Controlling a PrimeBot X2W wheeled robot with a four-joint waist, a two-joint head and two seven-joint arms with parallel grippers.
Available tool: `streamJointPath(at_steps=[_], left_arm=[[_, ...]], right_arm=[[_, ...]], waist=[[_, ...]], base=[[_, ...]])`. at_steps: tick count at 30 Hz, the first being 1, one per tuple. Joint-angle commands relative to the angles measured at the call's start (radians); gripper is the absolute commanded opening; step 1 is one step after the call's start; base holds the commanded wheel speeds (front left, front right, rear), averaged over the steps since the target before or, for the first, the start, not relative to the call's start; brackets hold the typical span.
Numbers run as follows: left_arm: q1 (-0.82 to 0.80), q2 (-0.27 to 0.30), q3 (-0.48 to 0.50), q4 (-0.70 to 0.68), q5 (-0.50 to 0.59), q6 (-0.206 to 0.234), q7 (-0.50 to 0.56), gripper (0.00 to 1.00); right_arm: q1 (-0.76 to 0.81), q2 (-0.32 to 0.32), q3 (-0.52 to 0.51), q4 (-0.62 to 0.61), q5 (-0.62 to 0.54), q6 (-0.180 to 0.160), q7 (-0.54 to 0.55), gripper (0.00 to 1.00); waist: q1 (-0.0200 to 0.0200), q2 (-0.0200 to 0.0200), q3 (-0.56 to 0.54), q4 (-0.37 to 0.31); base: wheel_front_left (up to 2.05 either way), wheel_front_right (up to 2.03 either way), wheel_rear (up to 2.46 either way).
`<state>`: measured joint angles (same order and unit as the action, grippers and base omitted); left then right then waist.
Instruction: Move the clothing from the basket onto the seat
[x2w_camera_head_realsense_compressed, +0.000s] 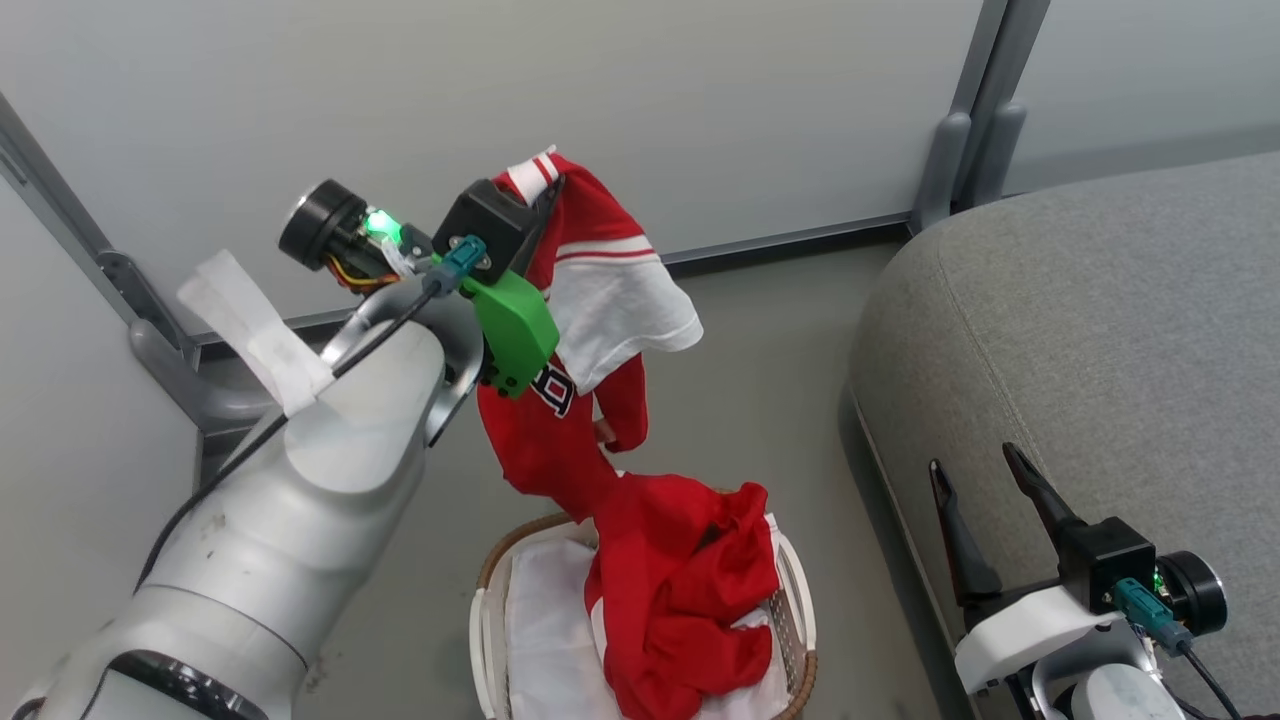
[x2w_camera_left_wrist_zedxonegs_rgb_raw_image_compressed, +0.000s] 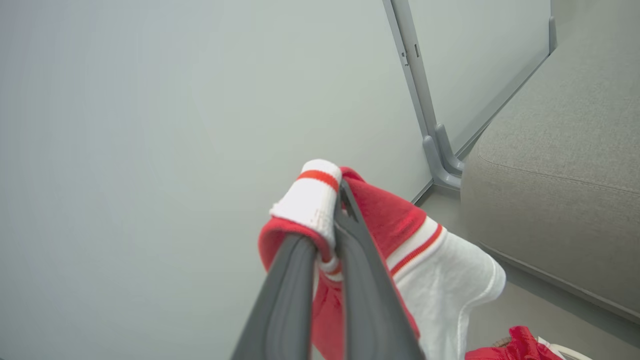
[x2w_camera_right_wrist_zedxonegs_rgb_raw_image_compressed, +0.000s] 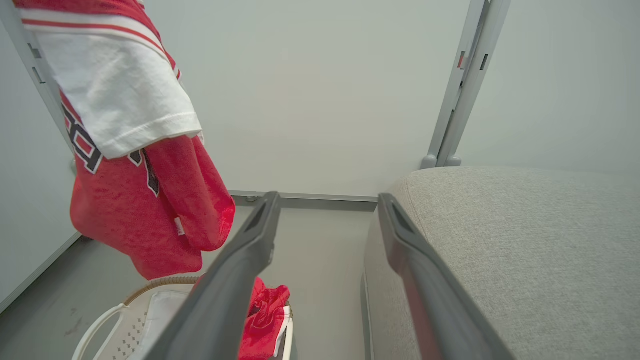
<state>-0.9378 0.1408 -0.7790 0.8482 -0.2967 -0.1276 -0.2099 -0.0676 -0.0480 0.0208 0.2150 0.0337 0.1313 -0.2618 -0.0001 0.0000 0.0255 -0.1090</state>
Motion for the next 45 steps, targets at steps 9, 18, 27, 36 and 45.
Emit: streamJointPath(at_steps=[9, 18, 27, 36, 45], left_arm=[[-0.127, 0.039, -0.031, -0.066, -0.021, -0.003, 0.008, 0.00], [-0.176, 0.018, -0.085, -0.099, -0.057, -0.002, 0.004, 0.00], [-0.191, 0.007, -0.151, -0.169, -0.103, -0.002, -0.005, 0.00], [-0.211, 0.008, -0.192, -0.231, -0.131, -0.002, -0.007, 0.00], [-0.222, 0.003, -0.233, -0.287, -0.159, -0.002, -0.017, 0.00]], right_arm=[[0.009, -0.004, 0.040, 0.002, -0.007, -0.001, -0.005, 1.00], [-0.068, -0.004, 0.122, -0.005, -0.009, -0.001, -0.005, 1.00], [-0.186, -0.004, 0.186, 0.090, -0.068, -0.001, -0.005, 1.00], [-0.321, -0.004, 0.212, 0.301, -0.132, -0.001, -0.005, 1.00], [-0.399, -0.005, 0.264, 0.419, -0.107, -0.001, -0.005, 1.00]], waist=[[0.0001, 0.0000, -0.052, -0.015], [0.0001, 0.0000, -0.067, 0.004], [0.0001, 0.0000, -0.071, 0.052], [0.0001, 0.0000, -0.072, 0.092], [0.0001, 0.0000, -0.076, 0.131]], base=[[0.00, 0.00, 0.00], [0.00, 0.00, 0.00], [0.00, 0.00, 0.00], [0.00, 0.00, 0.00], [0.00, 0.00, 0.00]])
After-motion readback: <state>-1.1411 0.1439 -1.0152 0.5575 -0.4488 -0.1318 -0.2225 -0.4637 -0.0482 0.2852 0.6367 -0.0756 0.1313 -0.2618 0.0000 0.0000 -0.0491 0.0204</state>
